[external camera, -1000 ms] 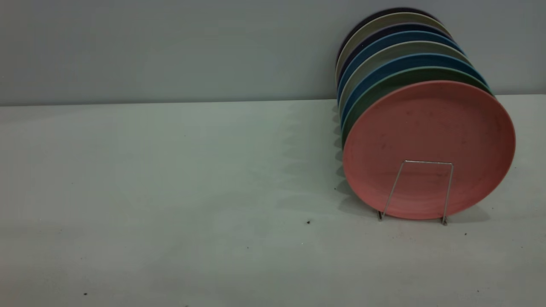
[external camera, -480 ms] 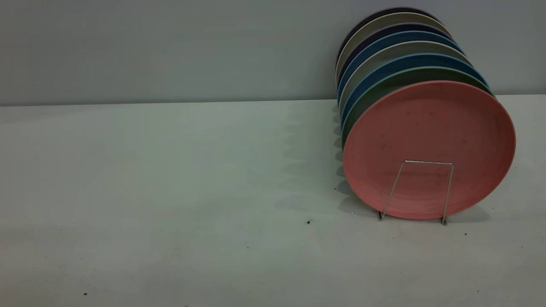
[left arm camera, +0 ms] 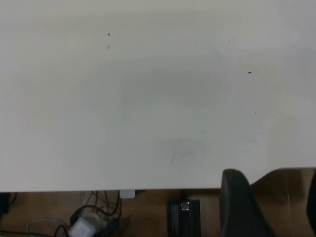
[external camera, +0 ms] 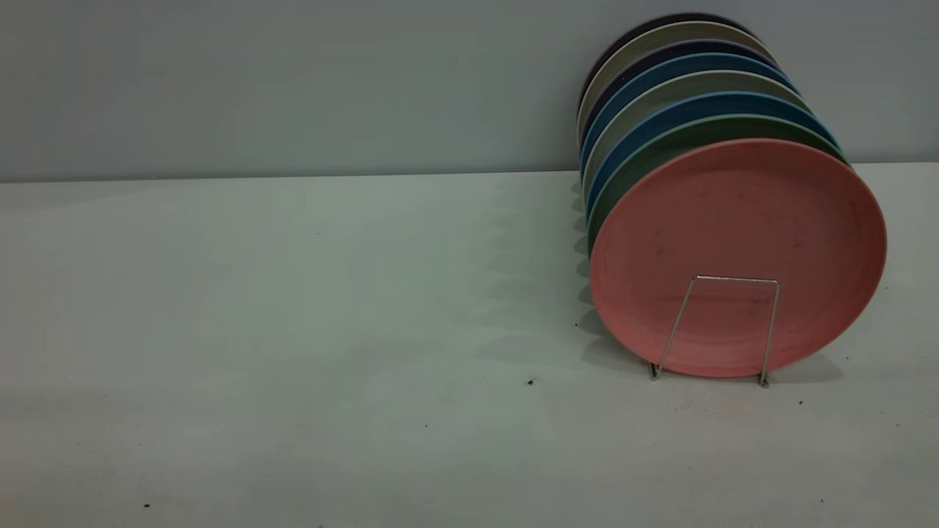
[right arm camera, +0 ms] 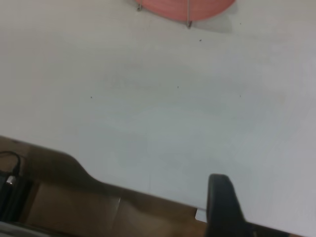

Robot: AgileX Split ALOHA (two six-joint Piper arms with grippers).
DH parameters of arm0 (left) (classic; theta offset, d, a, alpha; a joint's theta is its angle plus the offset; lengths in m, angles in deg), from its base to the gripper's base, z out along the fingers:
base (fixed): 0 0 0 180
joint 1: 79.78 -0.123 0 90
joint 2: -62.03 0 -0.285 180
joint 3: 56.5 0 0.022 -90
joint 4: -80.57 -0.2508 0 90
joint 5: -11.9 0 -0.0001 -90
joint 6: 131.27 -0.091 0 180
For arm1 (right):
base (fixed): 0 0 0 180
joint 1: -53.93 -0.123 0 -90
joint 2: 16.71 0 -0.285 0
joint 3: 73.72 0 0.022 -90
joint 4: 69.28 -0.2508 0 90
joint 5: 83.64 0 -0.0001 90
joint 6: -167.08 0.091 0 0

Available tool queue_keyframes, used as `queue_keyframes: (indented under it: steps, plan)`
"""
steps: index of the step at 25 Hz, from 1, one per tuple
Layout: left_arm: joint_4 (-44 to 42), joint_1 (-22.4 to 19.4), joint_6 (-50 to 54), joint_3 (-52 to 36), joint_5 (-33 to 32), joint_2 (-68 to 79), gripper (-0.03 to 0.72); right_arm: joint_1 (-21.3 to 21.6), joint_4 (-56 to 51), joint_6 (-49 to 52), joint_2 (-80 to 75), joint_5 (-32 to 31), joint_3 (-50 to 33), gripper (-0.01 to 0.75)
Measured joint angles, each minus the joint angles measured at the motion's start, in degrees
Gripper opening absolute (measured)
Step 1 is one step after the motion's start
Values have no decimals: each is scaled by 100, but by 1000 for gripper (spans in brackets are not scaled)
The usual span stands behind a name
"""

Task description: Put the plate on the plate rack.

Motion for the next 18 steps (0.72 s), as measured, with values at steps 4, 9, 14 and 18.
queue_keyframes:
  steps: [4, 9, 14, 18]
  plan:
    - [0, 0, 11, 0, -5, 0, 376, 0, 0, 7, 0, 0, 0, 456]
    - [0, 0, 11, 0, -5, -290, 376, 0, 0, 7, 114, 0, 0, 456]
    - [0, 292, 6, 0, -17, -745, 376, 0, 0, 7, 727, 0, 0, 456]
    - [0, 467, 6, 0, -34, -1074, 376, 0, -6, 7, 1278, -18, 0, 456]
